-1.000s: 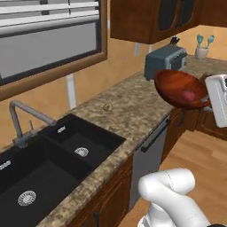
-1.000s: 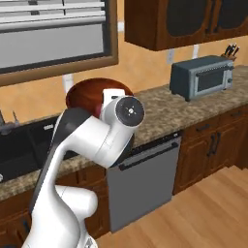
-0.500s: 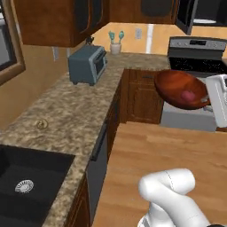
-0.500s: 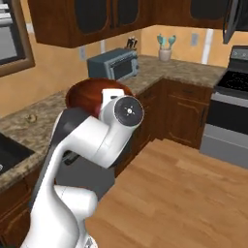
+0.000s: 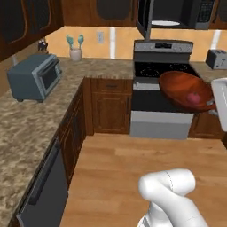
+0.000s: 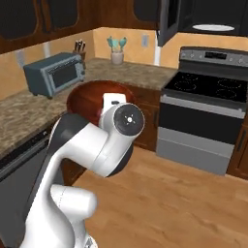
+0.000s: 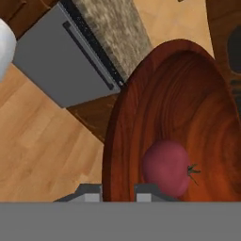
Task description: Pick the tomato from the sink and place it in the bowl. Then pick the bowl and place it in the microwave. Then close the microwave door and press the start button.
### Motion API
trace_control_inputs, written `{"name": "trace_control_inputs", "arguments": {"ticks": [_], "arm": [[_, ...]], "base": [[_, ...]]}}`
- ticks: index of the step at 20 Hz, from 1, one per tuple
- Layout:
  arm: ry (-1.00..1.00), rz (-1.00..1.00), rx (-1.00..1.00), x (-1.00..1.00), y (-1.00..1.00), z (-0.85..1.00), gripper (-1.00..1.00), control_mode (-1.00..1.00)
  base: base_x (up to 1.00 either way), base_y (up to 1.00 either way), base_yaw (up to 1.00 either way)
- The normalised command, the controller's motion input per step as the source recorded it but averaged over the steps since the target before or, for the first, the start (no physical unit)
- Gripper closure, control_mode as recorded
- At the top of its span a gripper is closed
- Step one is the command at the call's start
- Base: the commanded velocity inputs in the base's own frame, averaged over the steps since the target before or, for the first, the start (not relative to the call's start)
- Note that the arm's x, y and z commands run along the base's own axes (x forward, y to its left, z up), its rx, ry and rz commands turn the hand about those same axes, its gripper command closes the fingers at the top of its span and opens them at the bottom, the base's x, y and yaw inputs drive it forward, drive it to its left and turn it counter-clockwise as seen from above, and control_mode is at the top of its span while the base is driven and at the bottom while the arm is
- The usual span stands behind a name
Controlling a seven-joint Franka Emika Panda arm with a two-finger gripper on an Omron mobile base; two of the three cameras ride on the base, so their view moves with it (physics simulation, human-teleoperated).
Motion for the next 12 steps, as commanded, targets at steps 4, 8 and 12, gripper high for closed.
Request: {"name": "trace_control_inputs", "arguments": {"ticks": [4,8,12], "arm": [[0.0,0.0,0.0,0.0,0.0,0.0,1.0,1.0],[0.0,0.0,0.0,0.0,0.0,0.0,1.0,1.0],[0.0,0.0,0.0,0.0,0.0,0.0,1.0,1.0]], "base": [[1.0,-1.0,-0.04],[1.0,-1.0,-0.02],[1.0,-0.98,-0.03]]}}
